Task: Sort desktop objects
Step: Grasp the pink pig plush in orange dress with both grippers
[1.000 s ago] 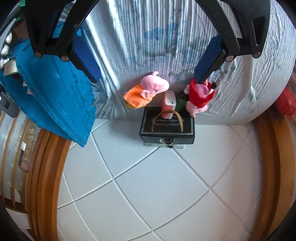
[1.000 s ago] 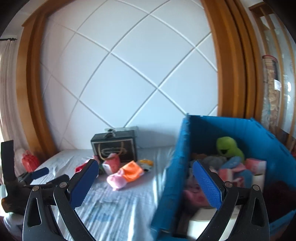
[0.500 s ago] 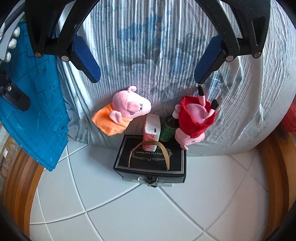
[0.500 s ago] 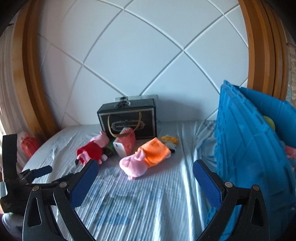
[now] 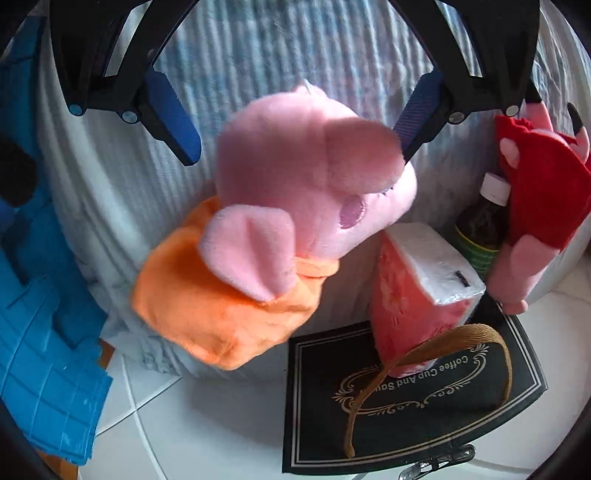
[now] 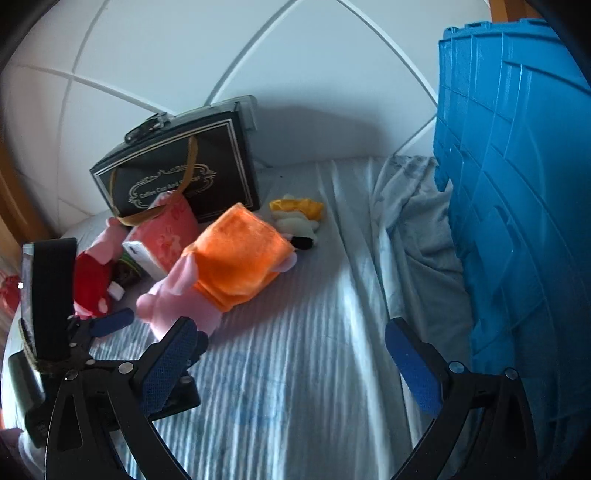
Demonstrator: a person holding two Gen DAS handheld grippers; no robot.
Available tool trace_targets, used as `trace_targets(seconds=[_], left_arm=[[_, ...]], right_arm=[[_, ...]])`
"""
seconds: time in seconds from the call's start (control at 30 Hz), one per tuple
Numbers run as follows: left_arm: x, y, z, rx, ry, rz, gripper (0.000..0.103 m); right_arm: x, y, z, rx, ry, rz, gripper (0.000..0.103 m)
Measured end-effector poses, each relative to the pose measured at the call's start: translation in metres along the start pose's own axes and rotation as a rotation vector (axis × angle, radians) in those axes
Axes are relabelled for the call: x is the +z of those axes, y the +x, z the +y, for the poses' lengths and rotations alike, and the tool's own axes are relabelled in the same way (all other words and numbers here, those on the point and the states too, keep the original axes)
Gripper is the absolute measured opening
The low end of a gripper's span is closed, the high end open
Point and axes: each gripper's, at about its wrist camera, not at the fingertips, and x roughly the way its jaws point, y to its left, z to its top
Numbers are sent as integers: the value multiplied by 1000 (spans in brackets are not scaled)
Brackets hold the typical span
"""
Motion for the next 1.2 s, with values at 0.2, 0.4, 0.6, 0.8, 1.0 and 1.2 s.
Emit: trace_targets(seconds=[0.2, 0.4, 0.6, 0.8, 1.0, 1.2], left_arm=[[-9, 4, 58, -6, 18, -11, 103], [-22, -13, 64, -26, 82, -1, 103], [-11, -10, 57, -96, -11, -5, 103], [-4, 15, 56, -180, -81, 26, 96], [-9, 5, 52, -161, -40, 16, 79], [-13, -43, 59, -143, -53, -64, 79]], right_arm=[[-4, 33, -2, -1, 48, 45, 103], [-2, 52, 23, 107, 107, 65, 103], [9, 76, 45, 141, 42, 123, 103], [7, 101, 43, 202, 41, 180, 103], [1, 104, 53, 271, 29, 218, 71], [0, 68, 65, 269, -28, 160, 60]])
